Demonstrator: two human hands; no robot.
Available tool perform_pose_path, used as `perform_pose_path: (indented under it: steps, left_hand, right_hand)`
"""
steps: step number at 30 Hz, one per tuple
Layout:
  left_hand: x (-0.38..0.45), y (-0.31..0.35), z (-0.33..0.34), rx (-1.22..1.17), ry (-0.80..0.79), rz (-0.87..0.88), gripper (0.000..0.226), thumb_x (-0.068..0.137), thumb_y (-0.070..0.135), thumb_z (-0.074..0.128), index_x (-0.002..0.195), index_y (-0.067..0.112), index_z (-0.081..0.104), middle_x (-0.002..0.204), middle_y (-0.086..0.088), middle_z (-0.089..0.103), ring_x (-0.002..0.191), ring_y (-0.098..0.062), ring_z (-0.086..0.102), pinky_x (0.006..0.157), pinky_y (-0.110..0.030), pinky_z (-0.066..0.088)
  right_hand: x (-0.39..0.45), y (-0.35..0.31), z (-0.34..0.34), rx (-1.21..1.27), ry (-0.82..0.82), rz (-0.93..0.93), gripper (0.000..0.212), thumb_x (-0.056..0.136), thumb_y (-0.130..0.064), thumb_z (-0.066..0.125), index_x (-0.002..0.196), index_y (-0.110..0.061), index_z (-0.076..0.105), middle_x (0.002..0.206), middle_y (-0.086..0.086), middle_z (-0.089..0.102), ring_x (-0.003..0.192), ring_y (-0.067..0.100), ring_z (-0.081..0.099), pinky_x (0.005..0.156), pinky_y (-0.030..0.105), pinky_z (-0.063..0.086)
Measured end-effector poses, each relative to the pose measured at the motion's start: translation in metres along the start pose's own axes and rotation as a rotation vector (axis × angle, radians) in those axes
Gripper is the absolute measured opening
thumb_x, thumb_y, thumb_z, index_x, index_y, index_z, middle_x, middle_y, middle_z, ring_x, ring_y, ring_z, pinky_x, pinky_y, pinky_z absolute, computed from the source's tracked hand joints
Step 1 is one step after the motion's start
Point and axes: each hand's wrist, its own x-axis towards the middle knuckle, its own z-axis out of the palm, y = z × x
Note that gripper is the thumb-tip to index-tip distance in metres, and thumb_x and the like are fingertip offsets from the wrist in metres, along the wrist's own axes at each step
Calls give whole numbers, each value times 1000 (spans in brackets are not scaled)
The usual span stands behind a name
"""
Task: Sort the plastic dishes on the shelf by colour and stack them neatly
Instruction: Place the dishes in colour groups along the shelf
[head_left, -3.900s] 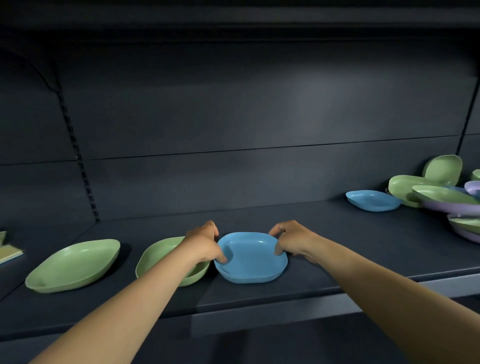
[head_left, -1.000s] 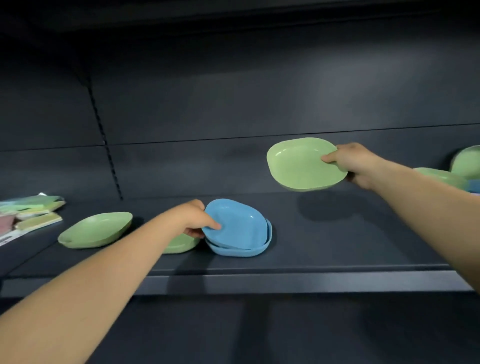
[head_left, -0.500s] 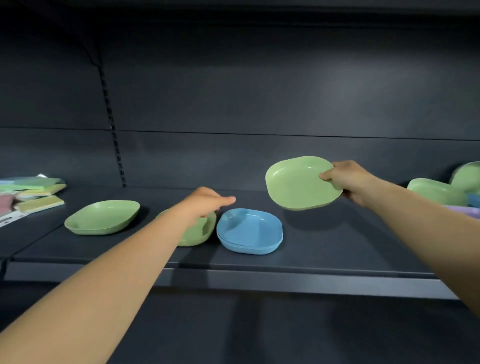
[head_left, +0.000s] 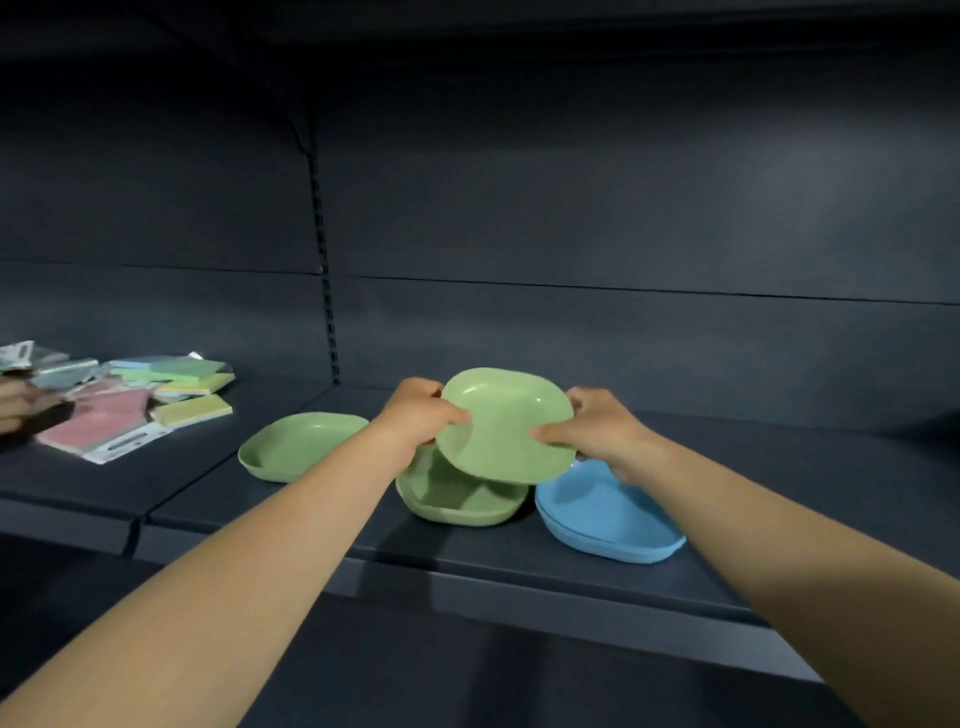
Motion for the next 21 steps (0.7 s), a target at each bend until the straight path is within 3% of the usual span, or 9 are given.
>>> perform_pose_path:
  steps: [3, 8, 13, 18, 21]
  left_hand:
    - [14, -15, -16, 122, -53, -25, 26, 78, 6, 72, 102, -1, 67, 99, -11, 69, 84, -22, 64, 78, -30, 51]
    - [32, -36, -19, 248, -119, -29, 30, 74, 11, 75, 99, -3, 68, 102, -12, 71, 95, -26, 67, 86, -34, 52]
    - [42, -46, -20, 242, -169, 4, 32, 72, 13, 75, 100, -1, 66, 104, -12, 70, 96, -24, 66, 86, -35, 52]
    - [43, -46, -19, 364, -196, 55, 19, 72, 20, 76, 80, 12, 61, 88, -3, 63, 80, -20, 58, 68, -25, 44]
    - [43, -50, -22, 392, -191, 88, 41, 72, 20, 78, 107, 15, 58, 102, 2, 54, 102, -20, 56, 83, -28, 46]
  right_hand:
    - [10, -3, 19, -91, -63, 42, 28, 70, -14, 81, 84, -10, 56, 77, 3, 59, 62, 14, 51, 55, 25, 41]
    - [20, -8, 34, -266, -117, 119, 34, 69, -14, 83, 73, -11, 49, 58, 1, 45, 51, 14, 38, 48, 21, 33]
    - [22, -12, 34, -338, -107, 156, 35, 68, -17, 83, 83, -11, 51, 69, 5, 50, 62, 19, 42, 56, 24, 36]
    - [24, -17, 37, -635, -130, 174, 38, 68, -29, 83, 86, -15, 53, 83, 3, 51, 73, 18, 43, 60, 25, 34]
    - [24, -21, 42, -745, -155, 184, 51, 69, -36, 82, 105, -6, 63, 96, 3, 61, 81, 16, 48, 71, 26, 38]
